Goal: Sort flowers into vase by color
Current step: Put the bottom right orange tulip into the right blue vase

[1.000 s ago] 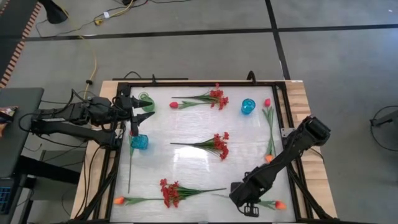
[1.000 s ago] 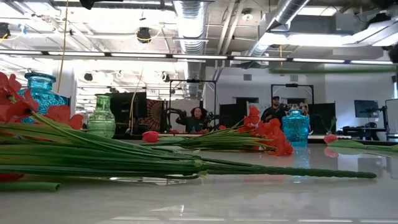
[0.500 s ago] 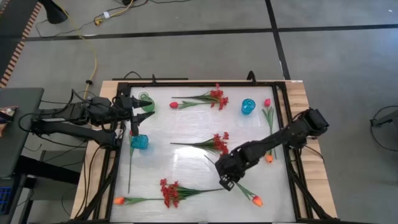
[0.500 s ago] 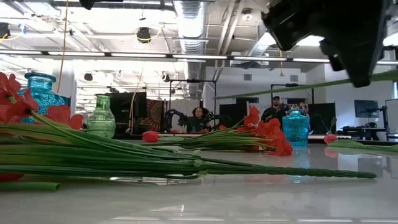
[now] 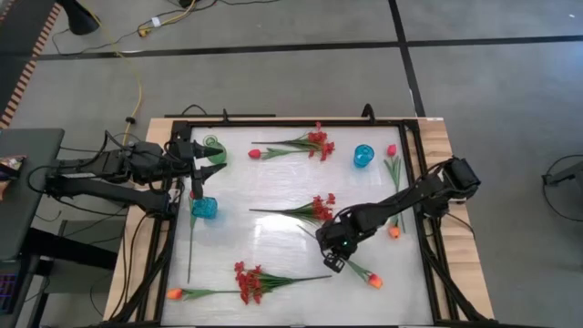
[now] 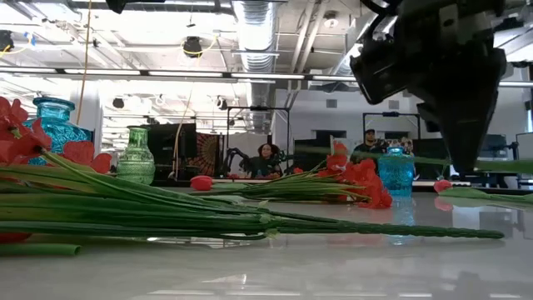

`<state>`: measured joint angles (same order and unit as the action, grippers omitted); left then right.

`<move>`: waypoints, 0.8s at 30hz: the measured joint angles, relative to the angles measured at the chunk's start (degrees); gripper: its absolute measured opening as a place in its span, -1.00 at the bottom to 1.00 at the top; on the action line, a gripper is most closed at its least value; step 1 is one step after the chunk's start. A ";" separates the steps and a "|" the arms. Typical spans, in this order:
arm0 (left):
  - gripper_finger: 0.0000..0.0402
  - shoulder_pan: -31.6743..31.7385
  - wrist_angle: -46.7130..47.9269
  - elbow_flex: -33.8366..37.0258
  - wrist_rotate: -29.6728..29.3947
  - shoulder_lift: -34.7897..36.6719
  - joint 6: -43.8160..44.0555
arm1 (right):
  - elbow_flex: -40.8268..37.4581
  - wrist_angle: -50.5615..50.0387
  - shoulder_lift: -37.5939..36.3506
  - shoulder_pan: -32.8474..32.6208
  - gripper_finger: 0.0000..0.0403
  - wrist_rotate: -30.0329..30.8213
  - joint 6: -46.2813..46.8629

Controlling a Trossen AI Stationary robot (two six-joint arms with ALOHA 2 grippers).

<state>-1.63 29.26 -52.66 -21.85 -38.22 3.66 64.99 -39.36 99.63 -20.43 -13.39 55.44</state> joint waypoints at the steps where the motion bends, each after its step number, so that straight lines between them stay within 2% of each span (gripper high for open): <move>1: -0.11 0.00 0.00 0.00 0.00 0.00 0.00 | 0.00 -0.05 0.00 0.00 -0.66 0.00 -1.03; 8: -0.11 0.00 0.00 0.00 0.00 0.00 0.58 | 0.04 -0.07 0.00 0.32 -0.36 -0.10 -8.08; 11: -0.11 0.00 0.00 0.02 0.00 0.00 0.63 | 1.14 -0.91 0.00 0.84 -0.20 -1.39 -17.66; 17: -0.11 0.00 -0.02 0.00 -1.46 0.00 0.66 | 4.83 -1.48 0.00 1.44 0.04 -2.34 -48.58; 21: -0.11 0.00 -0.02 0.02 -2.19 0.00 0.68 | 6.16 -1.54 0.00 0.74 0.08 -1.58 -73.37; 24: -0.11 0.00 -0.02 0.02 -2.19 0.00 1.28 | 6.25 -1.72 0.00 -0.24 0.08 1.67 -91.22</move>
<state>-1.63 29.23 -52.65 -24.03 -38.22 4.94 71.24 -41.08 99.63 -20.66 -11.72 -35.77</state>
